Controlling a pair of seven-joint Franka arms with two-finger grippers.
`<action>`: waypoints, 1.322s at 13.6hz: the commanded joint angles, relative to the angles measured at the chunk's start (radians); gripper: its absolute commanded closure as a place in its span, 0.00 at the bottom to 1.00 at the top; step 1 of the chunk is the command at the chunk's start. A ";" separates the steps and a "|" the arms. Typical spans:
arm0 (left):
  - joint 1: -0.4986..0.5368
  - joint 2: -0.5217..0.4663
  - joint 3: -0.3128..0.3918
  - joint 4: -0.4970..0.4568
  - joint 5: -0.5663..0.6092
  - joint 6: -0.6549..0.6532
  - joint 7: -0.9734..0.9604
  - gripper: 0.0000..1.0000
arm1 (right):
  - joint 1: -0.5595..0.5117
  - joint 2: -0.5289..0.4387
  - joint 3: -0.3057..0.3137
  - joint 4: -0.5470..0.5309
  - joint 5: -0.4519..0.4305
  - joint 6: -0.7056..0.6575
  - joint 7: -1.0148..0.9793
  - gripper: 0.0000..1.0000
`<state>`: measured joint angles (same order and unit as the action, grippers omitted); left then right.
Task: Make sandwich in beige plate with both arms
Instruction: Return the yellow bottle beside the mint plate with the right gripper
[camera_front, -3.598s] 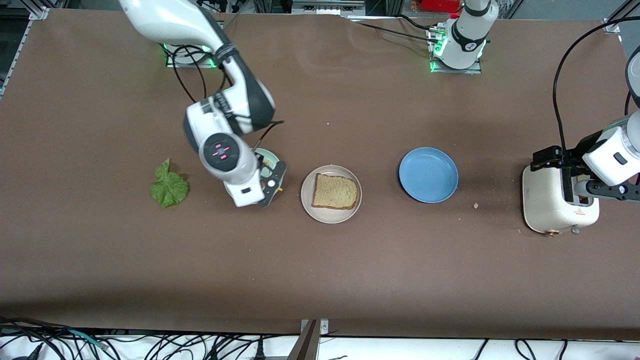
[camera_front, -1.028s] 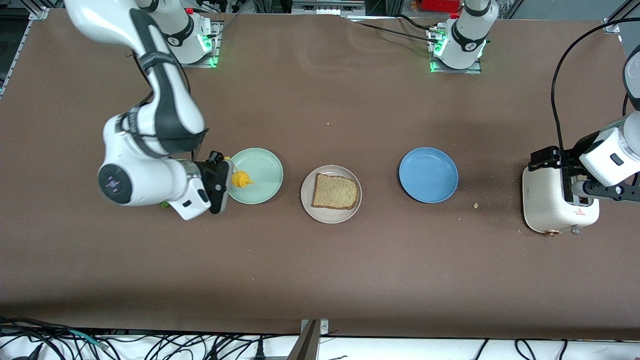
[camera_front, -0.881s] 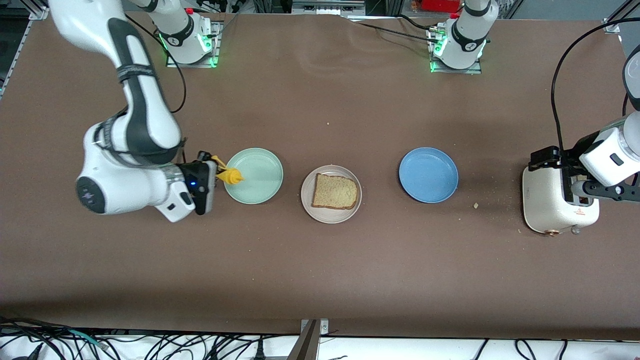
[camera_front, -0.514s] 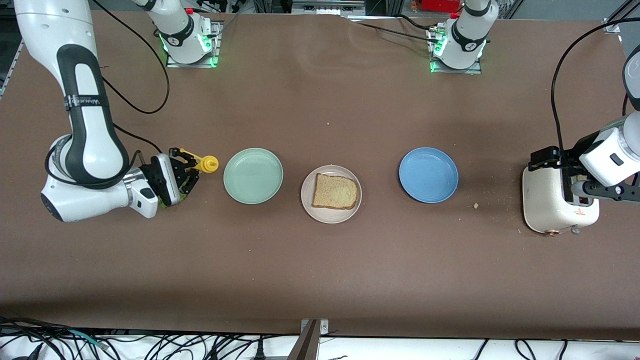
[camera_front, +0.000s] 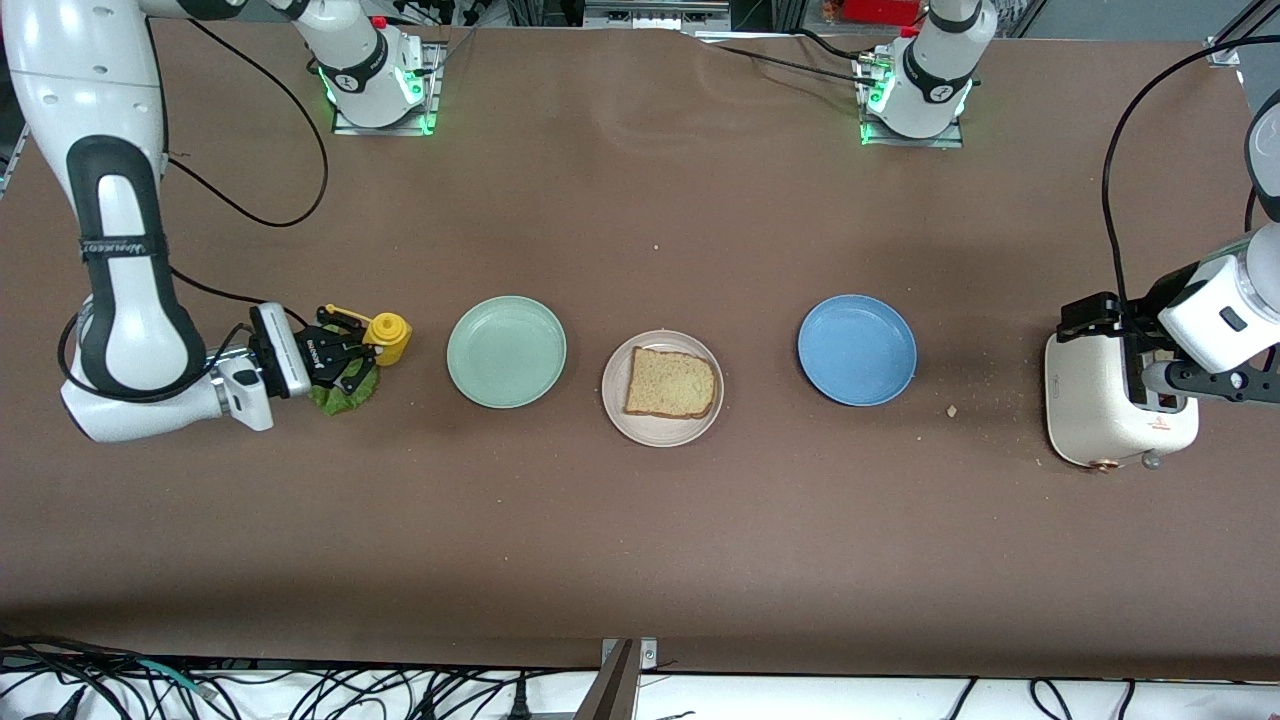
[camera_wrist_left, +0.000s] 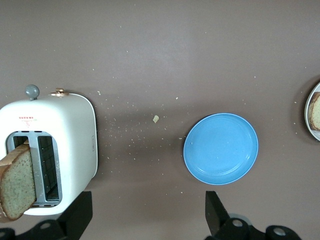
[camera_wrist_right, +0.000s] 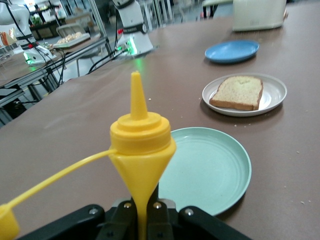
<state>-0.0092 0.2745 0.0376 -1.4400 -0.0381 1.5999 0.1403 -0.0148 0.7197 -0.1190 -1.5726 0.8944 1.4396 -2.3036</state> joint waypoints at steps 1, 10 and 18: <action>0.000 -0.004 -0.005 -0.003 0.020 0.002 -0.011 0.01 | -0.060 0.072 0.019 -0.036 0.104 -0.059 -0.161 1.00; -0.005 -0.006 -0.007 -0.005 0.018 0.000 -0.014 0.01 | -0.090 0.190 0.019 -0.032 0.225 -0.097 -0.323 1.00; -0.014 -0.004 -0.008 0.001 0.018 0.002 -0.021 0.01 | -0.080 0.152 -0.039 -0.009 0.135 -0.028 -0.214 0.00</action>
<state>-0.0141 0.2764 0.0310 -1.4411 -0.0381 1.5999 0.1389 -0.0850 0.9019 -0.1286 -1.6003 1.0699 1.4067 -2.5705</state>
